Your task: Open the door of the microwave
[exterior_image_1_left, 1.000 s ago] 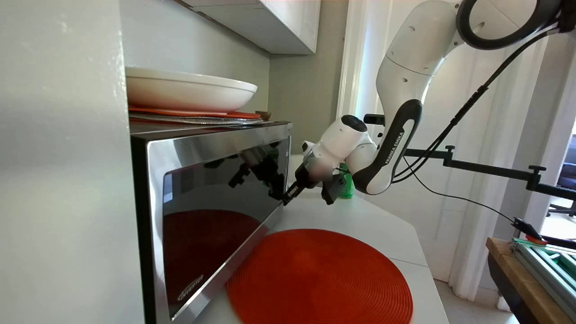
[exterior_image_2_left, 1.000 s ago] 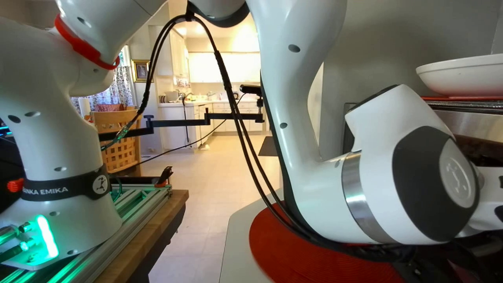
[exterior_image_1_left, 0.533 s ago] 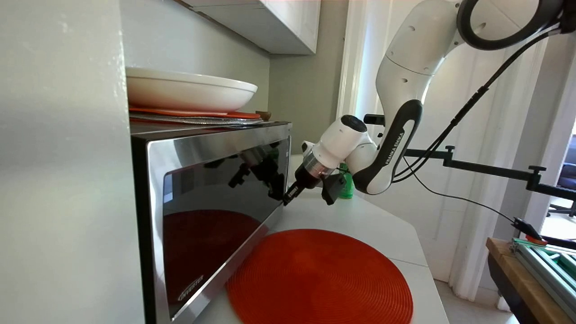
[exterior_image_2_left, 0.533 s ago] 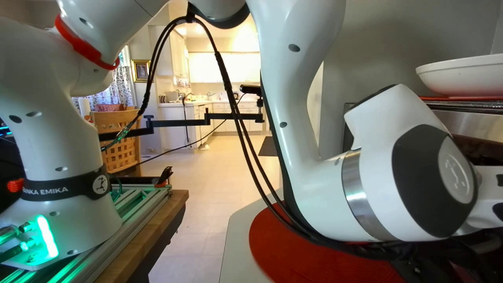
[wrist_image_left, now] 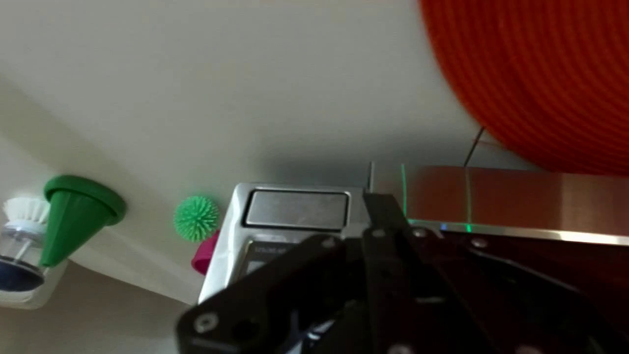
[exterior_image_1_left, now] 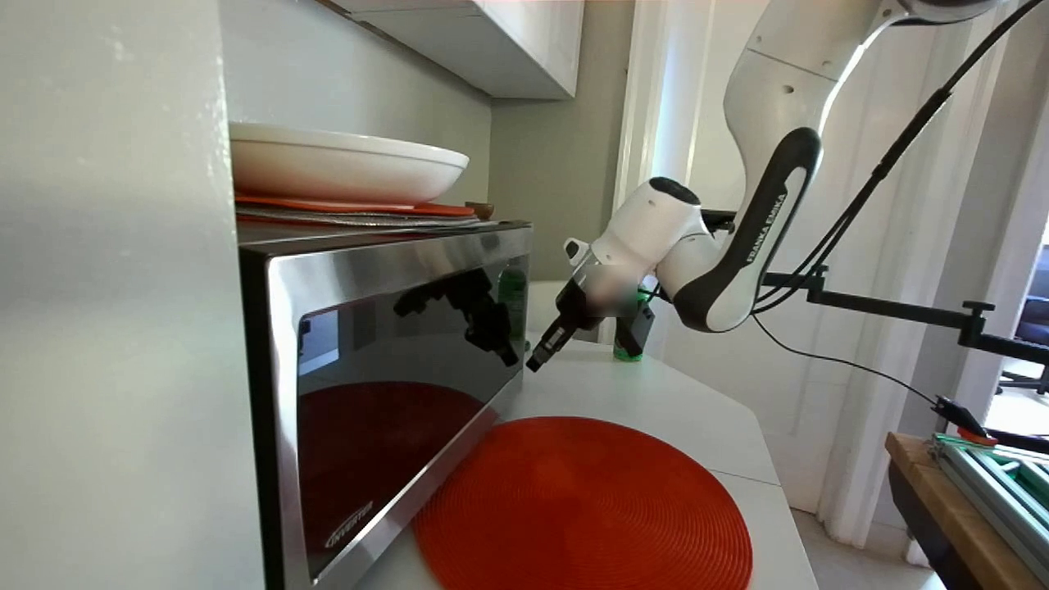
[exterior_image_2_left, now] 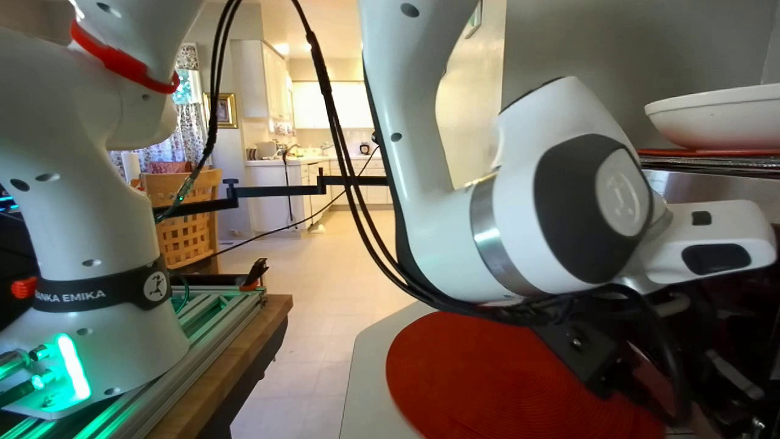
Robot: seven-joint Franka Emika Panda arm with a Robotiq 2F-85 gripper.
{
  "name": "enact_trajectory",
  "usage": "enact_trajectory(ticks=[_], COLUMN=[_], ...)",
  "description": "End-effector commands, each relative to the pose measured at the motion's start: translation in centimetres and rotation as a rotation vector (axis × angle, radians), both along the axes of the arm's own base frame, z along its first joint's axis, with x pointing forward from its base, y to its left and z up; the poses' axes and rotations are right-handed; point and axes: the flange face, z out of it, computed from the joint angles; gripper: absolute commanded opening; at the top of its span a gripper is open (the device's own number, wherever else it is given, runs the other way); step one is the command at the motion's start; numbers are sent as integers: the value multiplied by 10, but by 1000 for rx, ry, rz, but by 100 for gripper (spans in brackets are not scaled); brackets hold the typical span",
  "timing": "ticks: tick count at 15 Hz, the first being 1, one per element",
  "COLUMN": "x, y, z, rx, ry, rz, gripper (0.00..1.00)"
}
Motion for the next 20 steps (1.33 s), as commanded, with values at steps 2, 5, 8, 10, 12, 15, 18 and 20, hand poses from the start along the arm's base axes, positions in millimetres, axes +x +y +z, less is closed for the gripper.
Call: enact_trajectory(ticks=[2,5,8,10,12,15,18,20], x=[-54,-79,-97,-110,-126,-150,-167,-175], y=[13,11,8,10,17,24,23,21], z=[21,24,26,29,27,26,28,32], rx=[27,23,21,25,38,39,32,24], ry=[87,130,159,170,183,205,218,221], rz=[26,27,32,44,90,146,171,177], gripper=[0,0,0,0,0,0,0,26])
